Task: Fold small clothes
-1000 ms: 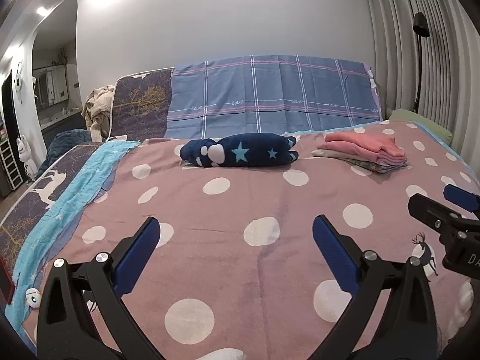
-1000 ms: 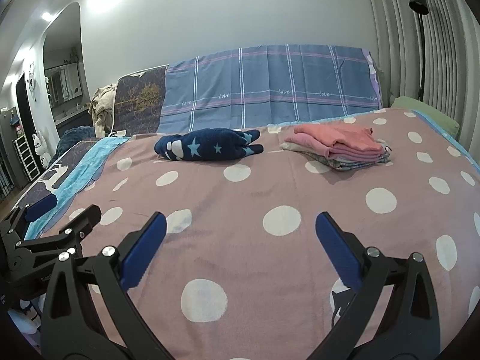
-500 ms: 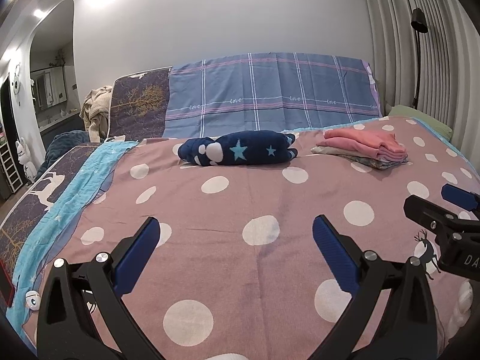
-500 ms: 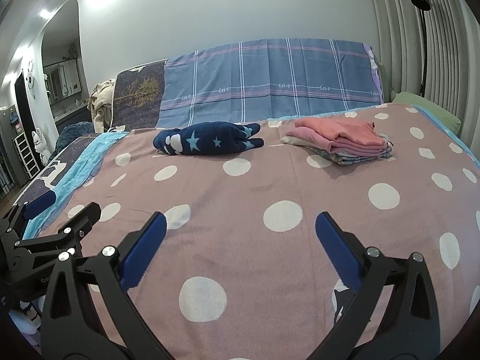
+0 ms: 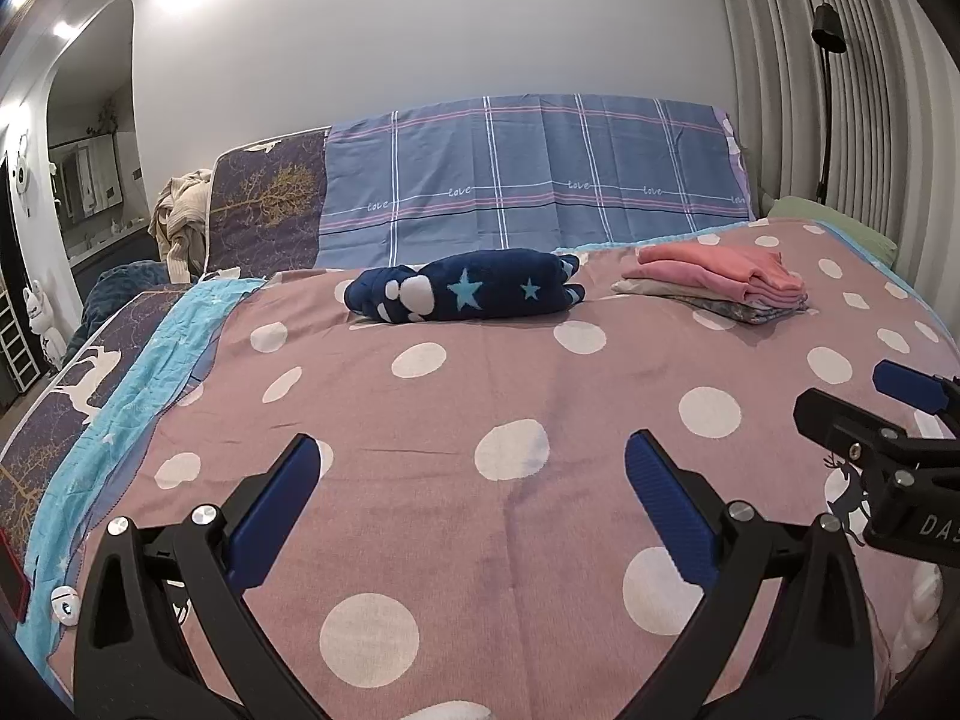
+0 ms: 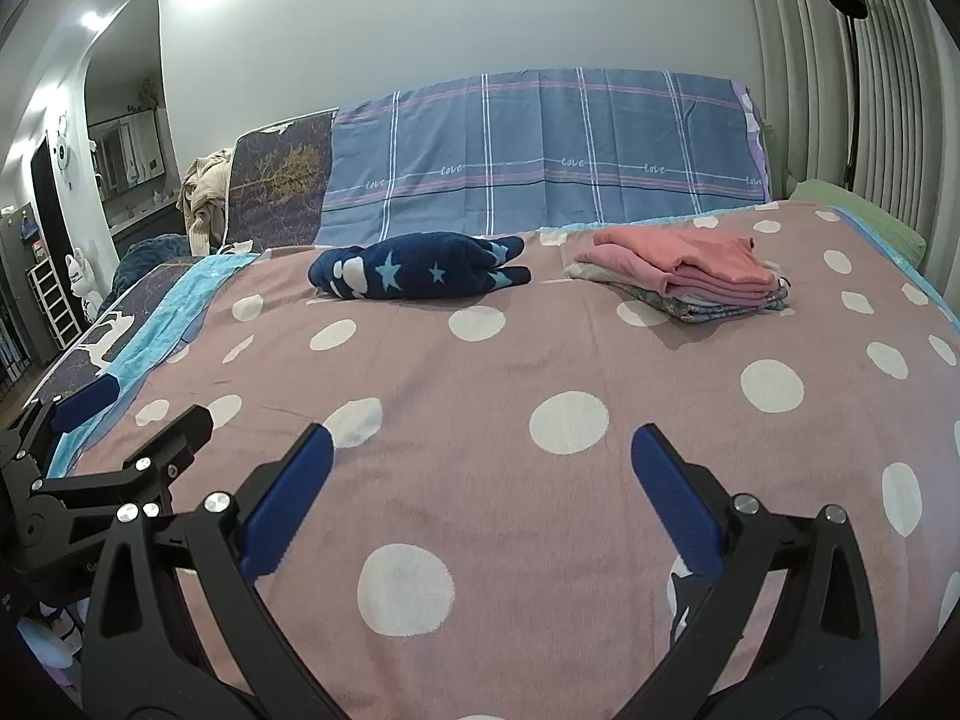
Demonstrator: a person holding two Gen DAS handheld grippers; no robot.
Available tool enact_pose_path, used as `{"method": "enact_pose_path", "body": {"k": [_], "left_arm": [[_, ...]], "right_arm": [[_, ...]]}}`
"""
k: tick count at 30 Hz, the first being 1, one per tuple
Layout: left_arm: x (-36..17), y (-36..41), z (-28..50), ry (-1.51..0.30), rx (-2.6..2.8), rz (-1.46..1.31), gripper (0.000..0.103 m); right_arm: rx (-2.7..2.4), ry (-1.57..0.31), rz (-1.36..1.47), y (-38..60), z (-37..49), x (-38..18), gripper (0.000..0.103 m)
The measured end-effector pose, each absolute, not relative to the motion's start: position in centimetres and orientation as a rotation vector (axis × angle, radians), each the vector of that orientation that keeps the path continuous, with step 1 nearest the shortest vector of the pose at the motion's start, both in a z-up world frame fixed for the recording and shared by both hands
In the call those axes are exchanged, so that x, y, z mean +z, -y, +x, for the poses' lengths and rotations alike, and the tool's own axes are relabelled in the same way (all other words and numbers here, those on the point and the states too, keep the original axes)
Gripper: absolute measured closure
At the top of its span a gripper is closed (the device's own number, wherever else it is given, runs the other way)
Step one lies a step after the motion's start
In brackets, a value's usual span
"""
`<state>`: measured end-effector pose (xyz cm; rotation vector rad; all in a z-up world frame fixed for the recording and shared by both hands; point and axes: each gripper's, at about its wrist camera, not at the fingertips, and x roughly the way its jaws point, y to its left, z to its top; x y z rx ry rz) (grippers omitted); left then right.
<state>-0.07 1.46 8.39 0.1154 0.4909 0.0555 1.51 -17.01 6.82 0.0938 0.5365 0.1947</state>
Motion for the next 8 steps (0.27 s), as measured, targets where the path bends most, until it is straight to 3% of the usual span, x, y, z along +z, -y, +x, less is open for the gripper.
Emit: {"method": "enact_pose_path", "body": {"k": [8], "left_arm": [[8.25,-1.48,-0.15,-0.5,0.054,0.11,0.001]], "right_arm": [[0.198,-0.537,0.08,16.58,1.3,6.78,0.002]]}}
